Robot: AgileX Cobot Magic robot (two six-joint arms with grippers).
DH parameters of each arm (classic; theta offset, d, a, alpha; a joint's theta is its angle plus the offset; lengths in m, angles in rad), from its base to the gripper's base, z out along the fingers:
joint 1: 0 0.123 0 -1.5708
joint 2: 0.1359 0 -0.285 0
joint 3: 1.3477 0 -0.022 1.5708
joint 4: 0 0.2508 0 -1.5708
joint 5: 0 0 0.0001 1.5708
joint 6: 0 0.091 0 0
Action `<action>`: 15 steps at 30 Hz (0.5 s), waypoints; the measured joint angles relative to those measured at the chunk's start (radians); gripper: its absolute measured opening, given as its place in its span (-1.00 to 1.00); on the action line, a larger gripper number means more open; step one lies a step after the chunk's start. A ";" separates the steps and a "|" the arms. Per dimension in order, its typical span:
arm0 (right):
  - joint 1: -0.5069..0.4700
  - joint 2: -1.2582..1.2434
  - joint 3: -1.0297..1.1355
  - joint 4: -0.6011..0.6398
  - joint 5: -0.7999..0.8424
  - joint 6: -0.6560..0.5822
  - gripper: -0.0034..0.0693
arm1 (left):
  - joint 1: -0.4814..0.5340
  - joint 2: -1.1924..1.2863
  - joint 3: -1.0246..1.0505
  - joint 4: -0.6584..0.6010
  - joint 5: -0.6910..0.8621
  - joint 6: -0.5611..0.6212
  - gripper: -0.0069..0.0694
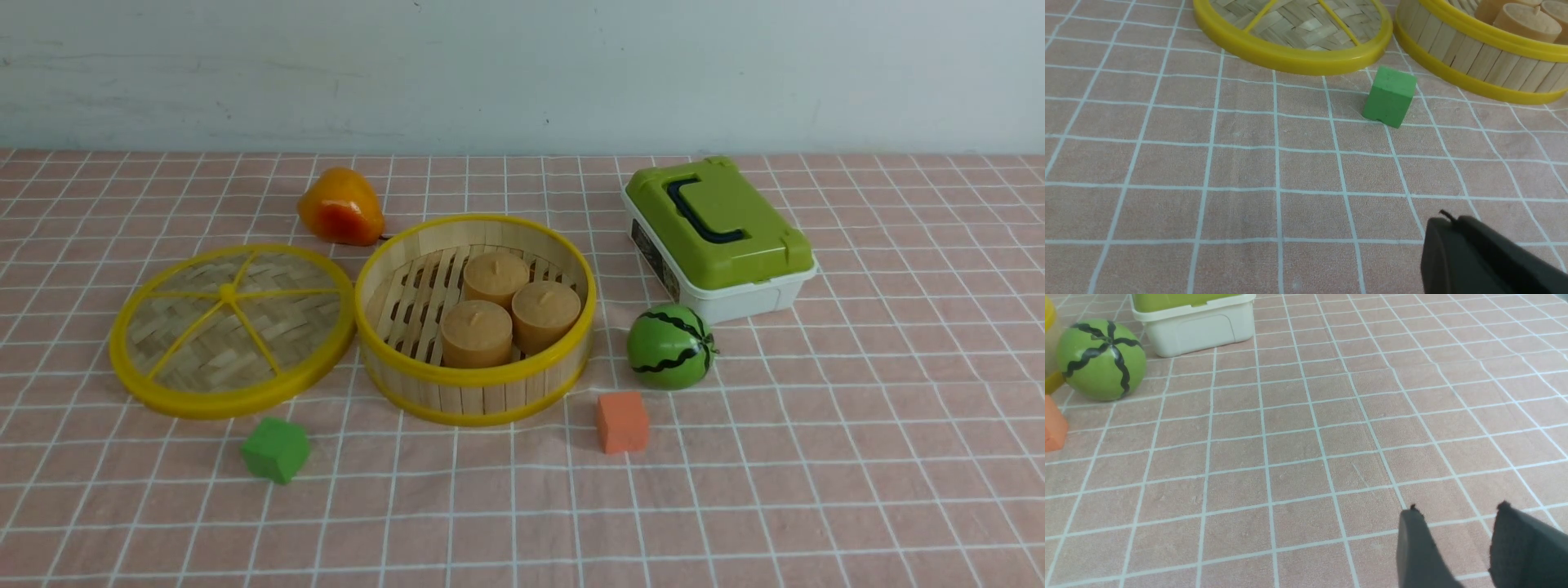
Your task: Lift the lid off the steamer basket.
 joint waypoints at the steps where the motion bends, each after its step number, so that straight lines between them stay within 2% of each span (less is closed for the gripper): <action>1: 0.000 0.000 0.000 0.000 0.000 0.000 -0.24 | 0.000 0.000 0.000 0.000 0.000 0.000 -0.80; 15: 0.000 0.000 0.000 0.000 0.000 0.000 -0.24 | 0.000 0.000 0.000 0.000 0.000 0.000 -0.78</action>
